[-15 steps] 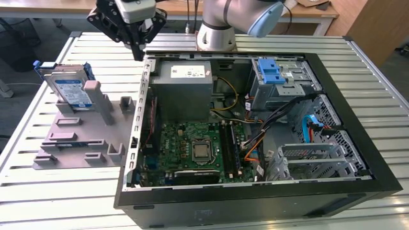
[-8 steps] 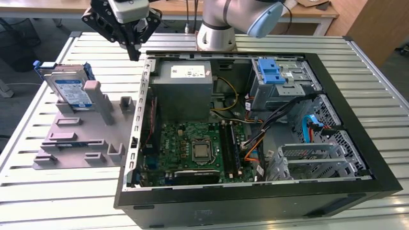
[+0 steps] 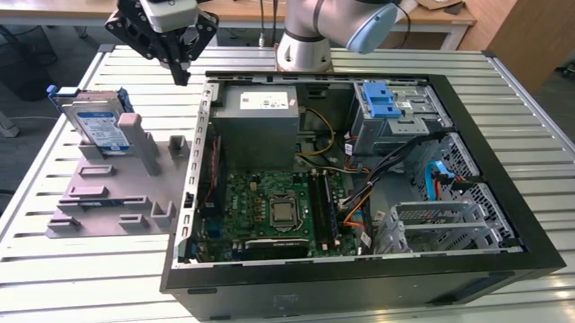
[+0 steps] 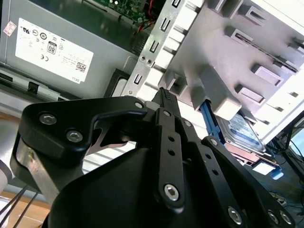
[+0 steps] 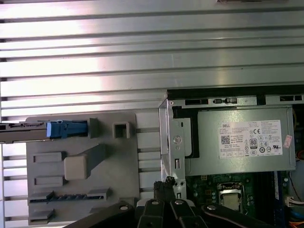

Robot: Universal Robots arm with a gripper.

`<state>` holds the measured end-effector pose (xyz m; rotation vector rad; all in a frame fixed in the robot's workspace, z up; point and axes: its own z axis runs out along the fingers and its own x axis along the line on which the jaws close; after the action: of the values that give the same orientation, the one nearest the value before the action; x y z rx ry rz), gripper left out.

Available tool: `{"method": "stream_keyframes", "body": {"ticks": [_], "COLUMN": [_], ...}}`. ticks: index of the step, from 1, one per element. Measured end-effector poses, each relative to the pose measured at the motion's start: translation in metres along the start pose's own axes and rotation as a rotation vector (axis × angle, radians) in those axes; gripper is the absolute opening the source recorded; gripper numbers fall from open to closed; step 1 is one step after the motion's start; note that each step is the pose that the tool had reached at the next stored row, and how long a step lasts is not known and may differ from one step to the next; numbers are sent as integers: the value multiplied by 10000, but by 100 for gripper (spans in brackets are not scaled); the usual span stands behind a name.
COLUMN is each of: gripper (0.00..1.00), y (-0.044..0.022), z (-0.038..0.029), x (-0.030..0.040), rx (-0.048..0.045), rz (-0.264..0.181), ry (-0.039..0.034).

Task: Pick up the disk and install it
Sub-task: 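Reach for the disk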

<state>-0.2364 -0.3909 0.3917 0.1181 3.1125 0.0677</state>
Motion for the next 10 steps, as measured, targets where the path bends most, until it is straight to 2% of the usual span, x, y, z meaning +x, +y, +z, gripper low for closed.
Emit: {"method": "stream_keyframes", "body": {"ticks": [10], "gripper": [11], "y": [-6], "z": [-2], "x": [137], "rx": [0], "rz": [-1], "ry": [1]}}
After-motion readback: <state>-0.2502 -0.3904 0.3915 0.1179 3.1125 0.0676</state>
